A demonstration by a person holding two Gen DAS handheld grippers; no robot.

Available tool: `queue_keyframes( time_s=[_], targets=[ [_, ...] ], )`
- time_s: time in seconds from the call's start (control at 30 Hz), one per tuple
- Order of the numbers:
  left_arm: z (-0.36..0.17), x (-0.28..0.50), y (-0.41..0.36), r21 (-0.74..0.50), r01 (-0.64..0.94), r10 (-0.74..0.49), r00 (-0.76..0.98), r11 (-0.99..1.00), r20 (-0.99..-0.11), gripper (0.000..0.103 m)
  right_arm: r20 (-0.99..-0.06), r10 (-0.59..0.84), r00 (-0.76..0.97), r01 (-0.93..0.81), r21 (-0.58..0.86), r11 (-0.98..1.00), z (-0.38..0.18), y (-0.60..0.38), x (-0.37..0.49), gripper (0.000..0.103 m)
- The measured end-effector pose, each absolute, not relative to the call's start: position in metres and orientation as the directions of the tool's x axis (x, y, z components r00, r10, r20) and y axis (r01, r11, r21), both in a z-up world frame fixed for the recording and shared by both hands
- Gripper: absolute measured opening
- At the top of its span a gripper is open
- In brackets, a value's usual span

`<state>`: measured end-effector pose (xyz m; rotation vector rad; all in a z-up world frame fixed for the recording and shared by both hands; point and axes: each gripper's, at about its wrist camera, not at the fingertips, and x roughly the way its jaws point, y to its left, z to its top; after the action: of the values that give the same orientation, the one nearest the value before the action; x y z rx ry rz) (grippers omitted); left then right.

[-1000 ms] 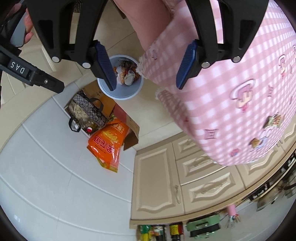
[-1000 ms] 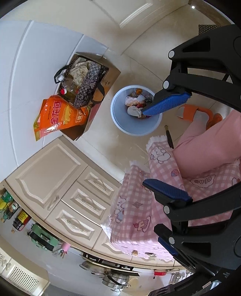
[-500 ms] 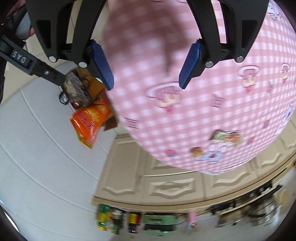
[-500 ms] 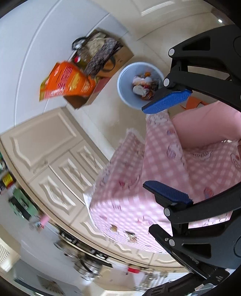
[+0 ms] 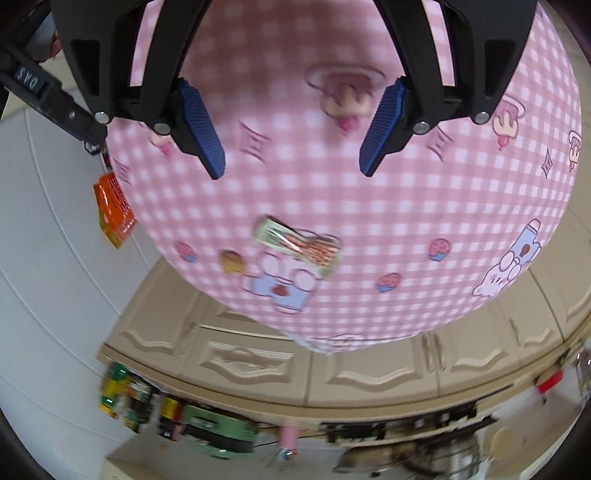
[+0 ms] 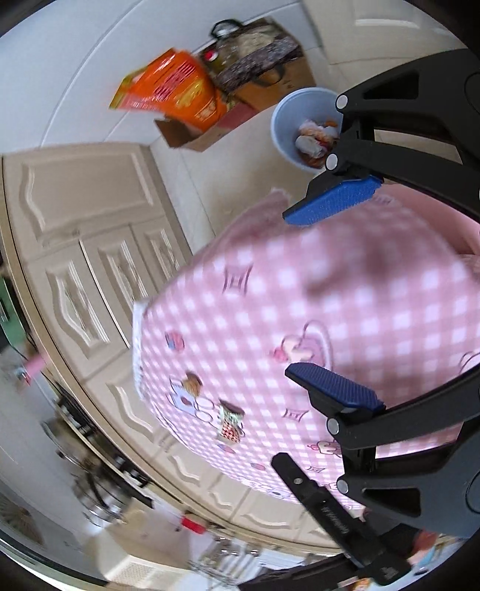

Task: Collect trash
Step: 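Grasp the red-white wrapper with the left tool while the right grasps the walnut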

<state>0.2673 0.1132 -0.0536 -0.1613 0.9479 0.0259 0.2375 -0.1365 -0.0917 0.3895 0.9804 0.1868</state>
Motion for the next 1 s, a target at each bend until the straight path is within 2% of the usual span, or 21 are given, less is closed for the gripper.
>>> queue_keyframes(
  time_s=[0.27,0.47,0.53,0.6,0.63,0.67,0.7,0.73,0.77,0.8,0.87,1.0],
  targets=[
    [-0.066,0.317,0.148,-0.191,-0.163,-0.076,0.536,0.968,-0.841,0.074,-0.803,0.31,0.51,-0.08,0.314,0.946,-0.09,-0.089,0.286,0.076],
    [-0.083,0.352,0.161,-0.192,-0.224,-0.043,0.539,0.955,-0.841,0.074,-0.803,0.33,0.496,-0.099,0.325,0.94,-0.093,-0.067,0.314,0.076],
    [-0.091,0.358,0.16,-0.205,-0.203,-0.068,0.533,0.957,-0.844,0.074,-0.805,0.328,0.494,-0.102,0.321,0.942,-0.093,-0.061,0.324,0.076],
    [-0.092,0.358,0.153,-0.163,-0.166,-0.044,0.557,0.973,-0.829,0.073,-0.81,0.328,0.486,-0.103,0.32,0.942,-0.095,-0.055,0.334,0.076],
    [-0.093,0.358,0.15,-0.151,-0.141,-0.045,0.569,0.978,-0.821,0.063,-0.81,0.331,0.484,-0.101,0.325,0.94,-0.097,-0.053,0.34,0.076],
    [-0.093,0.358,0.149,-0.168,-0.115,-0.071,0.578,0.979,-0.813,0.048,-0.81,0.334,0.483,-0.101,0.328,0.939,-0.098,-0.053,0.343,0.076],
    [-0.092,0.359,0.149,-0.2,-0.098,-0.107,0.582,0.975,-0.806,0.04,-0.811,0.335,0.48,-0.099,0.33,0.939,-0.099,-0.052,0.348,0.076],
    [-0.091,0.359,0.15,-0.212,-0.098,-0.116,0.585,0.972,-0.802,0.024,-0.811,0.335,0.48,-0.097,0.331,0.939,-0.1,-0.051,0.351,0.076],
    [-0.09,0.358,0.15,-0.175,-0.126,-0.069,0.589,0.976,-0.805,0.011,-0.811,0.335,0.48,-0.095,0.331,0.939,-0.1,-0.05,0.354,0.076],
    [-0.091,0.358,0.15,-0.12,-0.142,-0.014,0.591,0.983,-0.807,0.004,-0.811,0.334,0.481,-0.094,0.331,0.939,-0.1,-0.05,0.358,0.076],
    [-0.094,0.358,0.157,-0.117,-0.163,0.002,0.592,0.98,-0.806,0.004,-0.814,0.331,0.477,-0.096,0.326,0.94,-0.101,-0.045,0.364,0.076],
    [-0.086,0.354,0.175,-0.189,-0.181,-0.037,0.619,0.965,-0.784,0.004,-0.818,0.326,0.474,-0.132,0.3,0.945,-0.102,-0.031,0.373,0.076]
  ],
)
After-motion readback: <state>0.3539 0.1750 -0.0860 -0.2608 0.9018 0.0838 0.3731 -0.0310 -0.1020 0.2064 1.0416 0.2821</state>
